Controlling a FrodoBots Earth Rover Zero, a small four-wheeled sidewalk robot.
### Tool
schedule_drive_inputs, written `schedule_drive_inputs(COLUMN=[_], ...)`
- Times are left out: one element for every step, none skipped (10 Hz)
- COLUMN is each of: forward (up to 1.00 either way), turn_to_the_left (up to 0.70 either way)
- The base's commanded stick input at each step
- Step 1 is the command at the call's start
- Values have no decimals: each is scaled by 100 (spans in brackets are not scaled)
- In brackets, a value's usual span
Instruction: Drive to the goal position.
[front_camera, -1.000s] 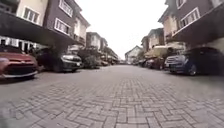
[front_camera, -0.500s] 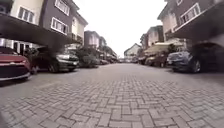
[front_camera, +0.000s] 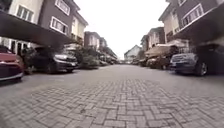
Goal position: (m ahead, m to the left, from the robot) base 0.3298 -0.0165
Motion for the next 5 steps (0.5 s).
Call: schedule_drive_inputs(forward=[70, 70, 70, 70, 70], turn_to_the_left=[0, 0, 0, 0, 0])
